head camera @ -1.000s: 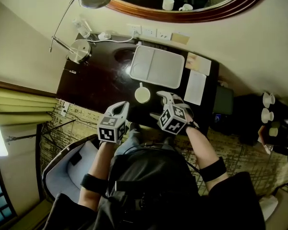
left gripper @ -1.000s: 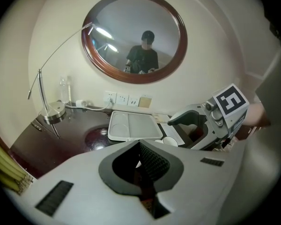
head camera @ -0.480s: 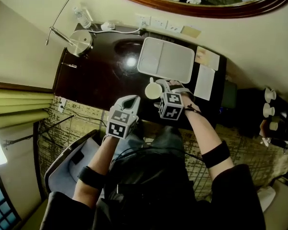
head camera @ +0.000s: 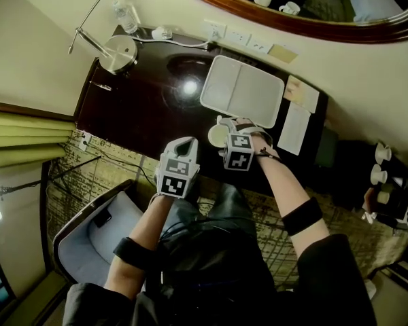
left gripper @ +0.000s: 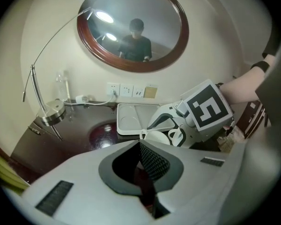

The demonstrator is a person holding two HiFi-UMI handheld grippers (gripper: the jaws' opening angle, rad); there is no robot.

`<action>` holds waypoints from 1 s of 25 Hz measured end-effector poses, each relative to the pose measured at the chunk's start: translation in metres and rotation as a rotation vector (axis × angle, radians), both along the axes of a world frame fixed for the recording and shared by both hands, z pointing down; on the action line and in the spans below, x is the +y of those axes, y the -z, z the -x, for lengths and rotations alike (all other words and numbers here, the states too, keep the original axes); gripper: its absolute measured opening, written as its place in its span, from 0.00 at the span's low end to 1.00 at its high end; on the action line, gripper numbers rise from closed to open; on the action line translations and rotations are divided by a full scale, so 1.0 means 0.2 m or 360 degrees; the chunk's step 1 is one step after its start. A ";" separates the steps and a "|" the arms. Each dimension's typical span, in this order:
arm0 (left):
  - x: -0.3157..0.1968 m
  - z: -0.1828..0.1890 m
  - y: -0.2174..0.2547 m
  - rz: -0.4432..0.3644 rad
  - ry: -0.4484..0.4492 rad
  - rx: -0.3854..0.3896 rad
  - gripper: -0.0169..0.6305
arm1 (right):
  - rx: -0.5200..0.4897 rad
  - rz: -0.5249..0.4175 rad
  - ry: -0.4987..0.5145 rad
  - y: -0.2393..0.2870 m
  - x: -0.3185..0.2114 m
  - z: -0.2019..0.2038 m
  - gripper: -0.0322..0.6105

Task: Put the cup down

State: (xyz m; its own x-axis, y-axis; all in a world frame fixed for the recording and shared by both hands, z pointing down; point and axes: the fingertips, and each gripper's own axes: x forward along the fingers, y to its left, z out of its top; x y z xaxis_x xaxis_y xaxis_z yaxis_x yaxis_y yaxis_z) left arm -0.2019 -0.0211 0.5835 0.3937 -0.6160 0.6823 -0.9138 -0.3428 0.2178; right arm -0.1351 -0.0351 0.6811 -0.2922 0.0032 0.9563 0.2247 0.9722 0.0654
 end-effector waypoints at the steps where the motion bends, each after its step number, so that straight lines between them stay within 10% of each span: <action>1: -0.01 0.00 -0.02 0.0009 0.0027 -0.0002 0.03 | -0.0004 -0.0008 0.0006 -0.01 -0.01 0.00 0.78; 25: -0.10 -0.02 -0.13 0.0068 0.0091 0.0043 0.03 | 0.0027 -0.0136 0.0225 -0.05 -0.02 0.02 0.68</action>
